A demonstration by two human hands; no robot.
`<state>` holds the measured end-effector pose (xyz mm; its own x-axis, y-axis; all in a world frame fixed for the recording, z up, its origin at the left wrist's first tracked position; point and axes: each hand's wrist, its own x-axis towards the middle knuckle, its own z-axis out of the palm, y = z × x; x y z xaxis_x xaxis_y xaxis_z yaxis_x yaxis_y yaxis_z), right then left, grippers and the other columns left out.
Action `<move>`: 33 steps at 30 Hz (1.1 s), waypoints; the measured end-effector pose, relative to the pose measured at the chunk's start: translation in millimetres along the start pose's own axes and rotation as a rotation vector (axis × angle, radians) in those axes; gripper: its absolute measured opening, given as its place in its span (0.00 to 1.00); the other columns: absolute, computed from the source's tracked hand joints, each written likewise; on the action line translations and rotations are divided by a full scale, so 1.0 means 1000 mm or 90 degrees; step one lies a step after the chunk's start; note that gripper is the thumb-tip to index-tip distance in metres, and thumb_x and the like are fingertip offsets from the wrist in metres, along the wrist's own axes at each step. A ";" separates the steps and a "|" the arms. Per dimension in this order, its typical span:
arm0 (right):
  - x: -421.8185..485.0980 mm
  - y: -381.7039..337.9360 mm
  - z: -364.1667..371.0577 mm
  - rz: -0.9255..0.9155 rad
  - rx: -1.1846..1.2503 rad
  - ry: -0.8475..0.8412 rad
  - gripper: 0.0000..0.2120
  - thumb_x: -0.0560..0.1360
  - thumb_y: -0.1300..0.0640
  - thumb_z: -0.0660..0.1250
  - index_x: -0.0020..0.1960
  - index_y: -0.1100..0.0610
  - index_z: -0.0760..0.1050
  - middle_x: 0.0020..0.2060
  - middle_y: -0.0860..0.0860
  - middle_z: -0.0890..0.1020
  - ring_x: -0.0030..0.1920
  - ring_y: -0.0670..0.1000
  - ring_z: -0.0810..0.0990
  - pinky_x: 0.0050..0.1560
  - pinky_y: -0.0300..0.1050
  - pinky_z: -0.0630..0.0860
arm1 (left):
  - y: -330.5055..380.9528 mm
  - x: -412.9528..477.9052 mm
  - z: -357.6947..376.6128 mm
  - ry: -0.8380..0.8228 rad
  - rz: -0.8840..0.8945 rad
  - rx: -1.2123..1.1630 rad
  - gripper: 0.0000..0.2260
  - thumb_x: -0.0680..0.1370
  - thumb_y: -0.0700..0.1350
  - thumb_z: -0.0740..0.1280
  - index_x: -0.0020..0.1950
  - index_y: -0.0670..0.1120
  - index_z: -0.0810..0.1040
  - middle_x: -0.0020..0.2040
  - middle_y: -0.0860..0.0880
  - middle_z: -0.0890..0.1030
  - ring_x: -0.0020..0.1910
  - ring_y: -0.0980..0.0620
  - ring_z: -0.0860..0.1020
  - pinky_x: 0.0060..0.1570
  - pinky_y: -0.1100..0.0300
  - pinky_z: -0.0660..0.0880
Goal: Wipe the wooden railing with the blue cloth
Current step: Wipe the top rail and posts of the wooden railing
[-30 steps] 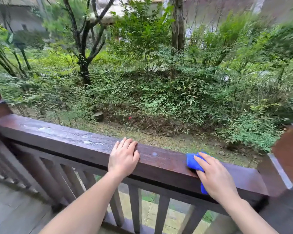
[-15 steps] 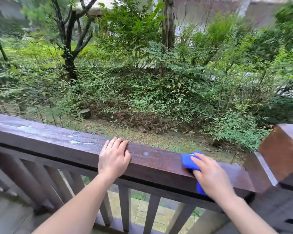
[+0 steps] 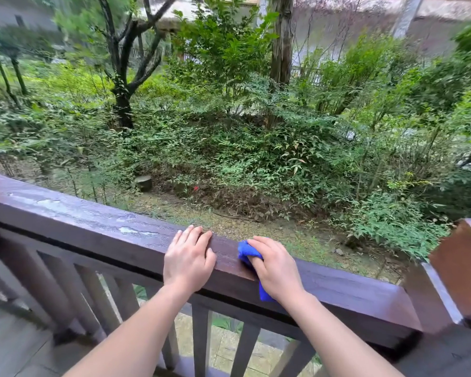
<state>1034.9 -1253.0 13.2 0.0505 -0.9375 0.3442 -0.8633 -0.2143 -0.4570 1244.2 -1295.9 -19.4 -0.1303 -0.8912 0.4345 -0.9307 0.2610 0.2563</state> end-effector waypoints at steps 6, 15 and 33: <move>-0.016 0.000 0.002 -0.139 -0.063 -0.042 0.19 0.68 0.58 0.70 0.59 0.48 0.78 0.60 0.47 0.79 0.61 0.51 0.74 0.62 0.45 0.72 | -0.004 -0.001 0.006 0.047 -0.002 -0.019 0.16 0.74 0.50 0.58 0.57 0.48 0.78 0.53 0.47 0.77 0.53 0.44 0.77 0.65 0.47 0.72; 0.023 -0.031 0.018 0.015 -0.119 -0.038 0.16 0.72 0.55 0.61 0.59 0.50 0.78 0.61 0.49 0.77 0.60 0.56 0.72 0.61 0.45 0.68 | -0.002 -0.002 0.008 0.072 0.012 -0.029 0.15 0.73 0.50 0.60 0.56 0.49 0.79 0.53 0.48 0.77 0.53 0.44 0.77 0.63 0.47 0.74; -0.004 -0.031 0.037 -0.145 -0.080 -0.004 0.19 0.69 0.56 0.65 0.59 0.46 0.76 0.59 0.47 0.79 0.57 0.53 0.75 0.56 0.47 0.75 | -0.010 -0.005 -0.004 0.011 0.053 -0.093 0.13 0.78 0.46 0.61 0.59 0.47 0.78 0.59 0.47 0.78 0.61 0.46 0.75 0.74 0.47 0.64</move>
<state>1080.0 -1253.2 -4.2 0.2533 -0.8712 0.4206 -0.8849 -0.3843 -0.2631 1255.5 -1292.7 -20.0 -0.1985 -0.8579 0.4739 -0.8574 0.3862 0.3402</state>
